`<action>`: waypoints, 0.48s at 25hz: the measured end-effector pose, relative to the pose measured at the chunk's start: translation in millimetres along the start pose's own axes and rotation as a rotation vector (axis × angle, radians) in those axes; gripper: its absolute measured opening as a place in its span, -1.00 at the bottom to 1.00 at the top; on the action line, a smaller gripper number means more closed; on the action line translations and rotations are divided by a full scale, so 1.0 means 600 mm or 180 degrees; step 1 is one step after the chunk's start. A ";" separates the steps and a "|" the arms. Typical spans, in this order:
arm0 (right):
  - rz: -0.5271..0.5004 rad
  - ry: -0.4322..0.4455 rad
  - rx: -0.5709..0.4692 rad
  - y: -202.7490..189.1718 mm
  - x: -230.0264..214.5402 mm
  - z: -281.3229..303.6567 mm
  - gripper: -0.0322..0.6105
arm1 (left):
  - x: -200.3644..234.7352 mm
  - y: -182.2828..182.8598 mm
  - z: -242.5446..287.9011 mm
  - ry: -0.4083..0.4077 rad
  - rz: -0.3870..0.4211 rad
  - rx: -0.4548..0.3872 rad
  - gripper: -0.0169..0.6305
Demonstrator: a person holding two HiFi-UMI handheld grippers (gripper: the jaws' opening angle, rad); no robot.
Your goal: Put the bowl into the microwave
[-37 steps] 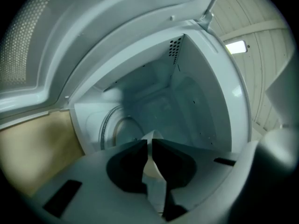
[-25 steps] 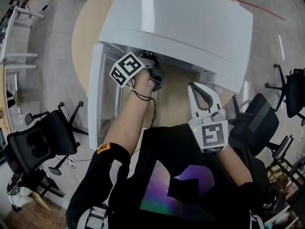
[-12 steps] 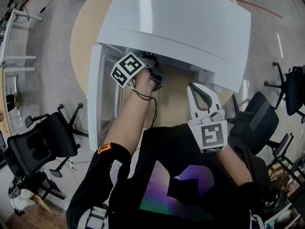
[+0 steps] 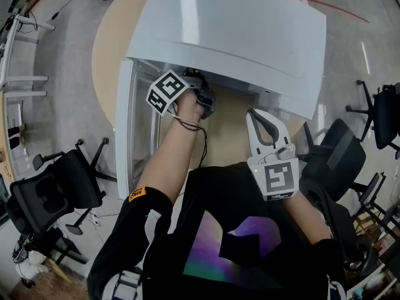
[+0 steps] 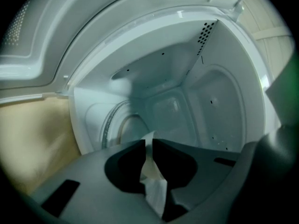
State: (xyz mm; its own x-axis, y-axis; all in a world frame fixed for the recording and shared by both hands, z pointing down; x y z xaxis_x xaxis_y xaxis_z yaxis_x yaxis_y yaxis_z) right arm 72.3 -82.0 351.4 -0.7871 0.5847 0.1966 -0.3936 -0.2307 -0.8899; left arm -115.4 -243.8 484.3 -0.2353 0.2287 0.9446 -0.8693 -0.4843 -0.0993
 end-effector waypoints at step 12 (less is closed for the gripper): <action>0.0004 -0.0111 -0.0019 0.006 0.004 -0.021 -0.85 | -0.004 -0.006 -0.008 -0.0013 0.0175 0.0080 -0.69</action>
State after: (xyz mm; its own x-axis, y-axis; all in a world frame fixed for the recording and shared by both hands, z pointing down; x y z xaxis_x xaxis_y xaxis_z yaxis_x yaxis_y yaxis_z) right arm 75.0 -71.6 343.2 -0.8036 0.5570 0.2096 -0.3899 -0.2267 -0.8925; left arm -114.0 -238.7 480.8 -0.2806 0.1977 0.9392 -0.8439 -0.5170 -0.1433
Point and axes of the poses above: the fingertips, and each gripper's own axes: z forward along the fingers, x to its left, y out of its top, the point moved 7 cm from there along -z, backward along the fingers, and after that the axes turned 9 degrees about -z, right-handed, at the moved point
